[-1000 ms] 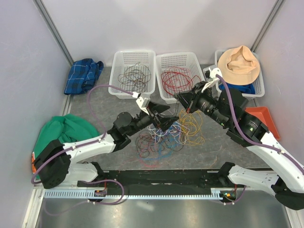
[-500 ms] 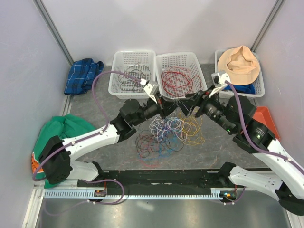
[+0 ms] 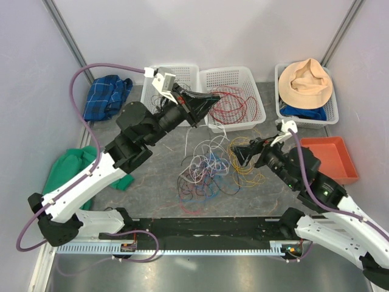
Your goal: Untangle the cables
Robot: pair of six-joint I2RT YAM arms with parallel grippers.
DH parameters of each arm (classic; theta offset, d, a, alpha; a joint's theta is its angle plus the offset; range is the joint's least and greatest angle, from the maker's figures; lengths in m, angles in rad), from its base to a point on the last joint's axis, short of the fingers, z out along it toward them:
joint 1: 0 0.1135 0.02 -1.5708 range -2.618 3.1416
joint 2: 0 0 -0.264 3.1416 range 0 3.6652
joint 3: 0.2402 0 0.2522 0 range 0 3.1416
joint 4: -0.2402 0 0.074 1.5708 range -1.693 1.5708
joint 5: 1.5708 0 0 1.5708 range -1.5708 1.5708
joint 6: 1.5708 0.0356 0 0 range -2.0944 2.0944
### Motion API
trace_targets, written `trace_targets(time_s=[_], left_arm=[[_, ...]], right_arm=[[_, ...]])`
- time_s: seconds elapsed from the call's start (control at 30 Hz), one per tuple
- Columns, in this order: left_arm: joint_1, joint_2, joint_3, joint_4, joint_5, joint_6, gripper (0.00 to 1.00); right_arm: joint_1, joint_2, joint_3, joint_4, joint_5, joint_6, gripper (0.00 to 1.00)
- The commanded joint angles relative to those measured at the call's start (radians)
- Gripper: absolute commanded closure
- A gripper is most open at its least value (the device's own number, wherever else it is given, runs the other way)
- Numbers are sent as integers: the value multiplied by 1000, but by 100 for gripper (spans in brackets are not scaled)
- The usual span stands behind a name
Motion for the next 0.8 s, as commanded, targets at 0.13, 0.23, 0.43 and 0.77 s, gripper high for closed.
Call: trace_targets(time_s=[0.13,0.23,0.43,0.77], left_arm=[[-1,-5,102,-110,35,49,98],[-1,8,131,-133,40,55,98],[-1,23,181,-156,44,71,98],[-1,41,227,-272,-93,149,98]], right_arm=[[1,111,-42,303,-117,46,5],[1,169,-45,382,-169,61,6],[1,209,-112,528,-184,58,21],[1,100,-90,273,42,81,9]])
